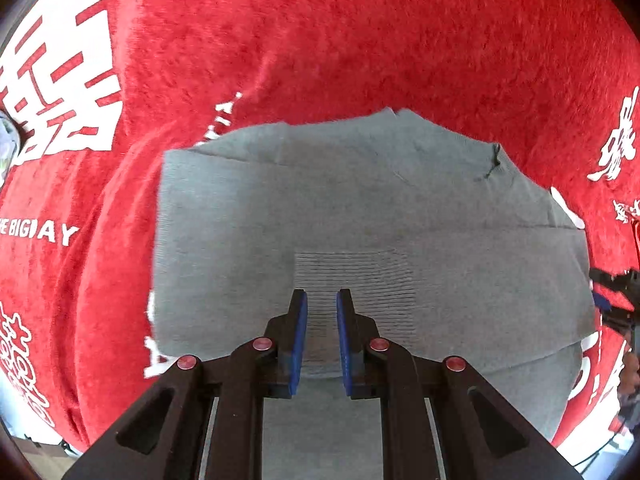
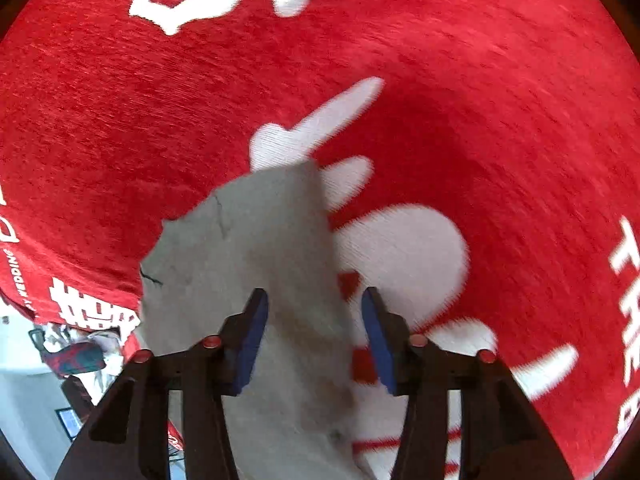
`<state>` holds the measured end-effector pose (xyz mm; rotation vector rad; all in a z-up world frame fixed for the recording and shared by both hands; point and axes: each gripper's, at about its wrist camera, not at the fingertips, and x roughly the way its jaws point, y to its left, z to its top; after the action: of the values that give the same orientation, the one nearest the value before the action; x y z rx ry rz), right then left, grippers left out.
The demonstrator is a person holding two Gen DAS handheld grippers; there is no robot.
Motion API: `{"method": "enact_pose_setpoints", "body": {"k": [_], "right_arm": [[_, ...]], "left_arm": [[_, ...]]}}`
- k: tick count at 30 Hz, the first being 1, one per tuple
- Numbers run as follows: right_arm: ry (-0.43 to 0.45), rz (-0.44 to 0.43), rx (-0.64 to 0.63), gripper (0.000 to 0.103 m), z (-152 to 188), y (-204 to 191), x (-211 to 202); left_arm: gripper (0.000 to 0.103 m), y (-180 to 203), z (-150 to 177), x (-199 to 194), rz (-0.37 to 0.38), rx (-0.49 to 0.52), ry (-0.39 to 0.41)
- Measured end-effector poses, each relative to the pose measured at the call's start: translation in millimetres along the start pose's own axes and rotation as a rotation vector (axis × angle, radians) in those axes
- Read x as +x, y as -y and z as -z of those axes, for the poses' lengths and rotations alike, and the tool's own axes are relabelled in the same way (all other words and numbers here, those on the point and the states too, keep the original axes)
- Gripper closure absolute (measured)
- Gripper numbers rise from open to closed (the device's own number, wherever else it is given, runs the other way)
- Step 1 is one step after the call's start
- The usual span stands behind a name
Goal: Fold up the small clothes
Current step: 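Press the folded sides flat with the left tool while the right tool smooths the edge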
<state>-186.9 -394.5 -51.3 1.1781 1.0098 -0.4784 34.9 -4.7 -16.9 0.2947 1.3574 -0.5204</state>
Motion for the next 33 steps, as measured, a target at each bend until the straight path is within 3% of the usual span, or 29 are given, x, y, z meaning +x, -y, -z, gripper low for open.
{"method": "enact_pose_setpoints", "body": {"k": [1,5,10,17,19,23,27,31,33], "right_arm": [[-0.022,-0.002,-0.020,0.095,-2,-7,4],[0.022,0.128,-0.233,0.095,0,-40,-6],[0.008,0.261,-0.315,0.095,3,-37,8],[0.051,0.307,-0.238,0.094,14,-26,-16],[0.067,0.325,-0.264,0.094,25,-33,-27],[0.062,0.276,-0.335,0.094,51,-47,-38],[0.024,0.267,-0.404,0.094,72,-65,-21],[-0.020,0.323,-0.402,0.095,81,-57,7],[-0.014,0.307,-0.399,0.095,83,-54,8]], "left_arm": [[0.086,2,0,3,-0.003,0.001,-0.006],[0.086,10,3,13,-0.032,0.018,-0.016],[0.086,18,1,19,-0.064,0.043,0.000],[0.086,5,-8,14,-0.104,0.030,0.003],[0.086,1,-6,8,-0.107,0.029,0.002],[0.086,-1,5,-6,-0.090,0.043,0.001],[0.086,6,14,-5,-0.068,0.055,-0.011],[0.086,12,22,10,-0.090,0.054,-0.025],[0.086,11,23,9,-0.078,0.048,-0.027]]}}
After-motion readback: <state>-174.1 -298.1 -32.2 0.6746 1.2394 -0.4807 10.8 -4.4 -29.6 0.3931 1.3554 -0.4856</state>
